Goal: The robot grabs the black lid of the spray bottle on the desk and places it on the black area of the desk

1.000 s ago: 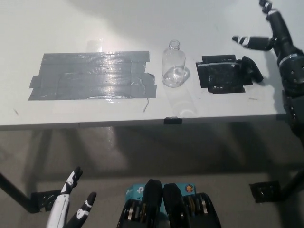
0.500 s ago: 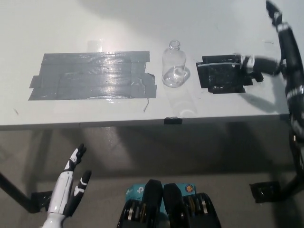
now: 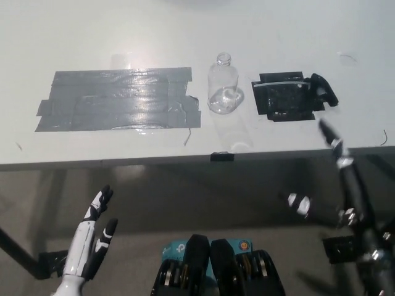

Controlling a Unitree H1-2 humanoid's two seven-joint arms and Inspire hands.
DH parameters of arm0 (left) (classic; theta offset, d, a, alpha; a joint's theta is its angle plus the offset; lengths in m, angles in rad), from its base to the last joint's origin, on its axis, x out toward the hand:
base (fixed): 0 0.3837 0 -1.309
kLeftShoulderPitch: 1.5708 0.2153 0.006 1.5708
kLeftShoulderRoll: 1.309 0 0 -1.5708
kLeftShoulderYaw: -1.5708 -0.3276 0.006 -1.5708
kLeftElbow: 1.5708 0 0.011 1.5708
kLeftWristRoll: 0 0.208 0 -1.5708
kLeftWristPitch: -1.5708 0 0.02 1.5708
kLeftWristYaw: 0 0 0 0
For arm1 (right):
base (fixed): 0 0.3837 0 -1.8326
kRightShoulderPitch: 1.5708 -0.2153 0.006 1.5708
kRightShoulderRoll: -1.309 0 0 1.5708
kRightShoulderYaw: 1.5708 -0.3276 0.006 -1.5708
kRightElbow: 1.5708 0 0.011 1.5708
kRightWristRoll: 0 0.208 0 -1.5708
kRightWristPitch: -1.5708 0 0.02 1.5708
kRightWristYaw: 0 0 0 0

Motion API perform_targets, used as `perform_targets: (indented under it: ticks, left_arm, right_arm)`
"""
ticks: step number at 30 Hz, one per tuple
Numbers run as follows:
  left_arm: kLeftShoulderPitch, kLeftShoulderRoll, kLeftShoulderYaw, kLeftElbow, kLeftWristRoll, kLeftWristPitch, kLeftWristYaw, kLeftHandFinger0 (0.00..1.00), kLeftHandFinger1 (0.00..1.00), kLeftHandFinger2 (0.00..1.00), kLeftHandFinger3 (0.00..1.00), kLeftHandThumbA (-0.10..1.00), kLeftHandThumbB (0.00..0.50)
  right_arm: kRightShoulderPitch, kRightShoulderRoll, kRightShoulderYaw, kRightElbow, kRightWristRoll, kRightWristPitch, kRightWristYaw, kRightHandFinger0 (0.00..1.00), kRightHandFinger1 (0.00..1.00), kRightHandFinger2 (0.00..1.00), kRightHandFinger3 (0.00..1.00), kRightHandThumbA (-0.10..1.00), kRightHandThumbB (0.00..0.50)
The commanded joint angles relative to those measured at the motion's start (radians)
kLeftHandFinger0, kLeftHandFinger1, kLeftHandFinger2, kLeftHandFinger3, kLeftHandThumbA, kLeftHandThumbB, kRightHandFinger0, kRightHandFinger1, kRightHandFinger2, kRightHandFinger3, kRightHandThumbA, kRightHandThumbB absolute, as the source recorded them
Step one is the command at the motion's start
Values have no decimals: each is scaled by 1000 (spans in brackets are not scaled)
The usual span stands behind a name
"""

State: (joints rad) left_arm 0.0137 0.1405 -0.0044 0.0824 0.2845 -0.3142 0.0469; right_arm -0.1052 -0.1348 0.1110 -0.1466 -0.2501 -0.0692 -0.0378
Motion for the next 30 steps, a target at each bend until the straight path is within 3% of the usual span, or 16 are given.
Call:
perform_targets:
  ticks: [1,5,10,18,30]
  left_arm:
    - [27,14,-8,-40,-30,4,-22,1000,1000,1000,1000,1000,166]
    - [39,19,-3,-51,-37,12,-27,1000,1000,1000,1000,1000,165]
    - [29,17,-3,-45,-19,5,-14,1000,1000,1000,1000,1000,129]
    - [31,23,-9,-67,-19,44,-30,1000,1000,1000,1000,1000,140]
    - [26,35,-16,-82,-21,52,-50,1000,1000,1000,1000,1000,111]
  right_arm:
    - [15,16,26,86,-35,-78,-14,1000,1000,1000,1000,926,305]
    - [-7,17,52,204,-61,-117,-18,1000,1000,1000,1000,834,271]
    - [-23,8,62,229,-40,-126,11,1000,1000,1000,1000,814,277]
    - [-13,2,69,227,-52,-100,19,1000,1000,1000,1000,836,274]
    - [-20,-1,72,235,-53,-88,35,1000,1000,1000,1000,824,260]
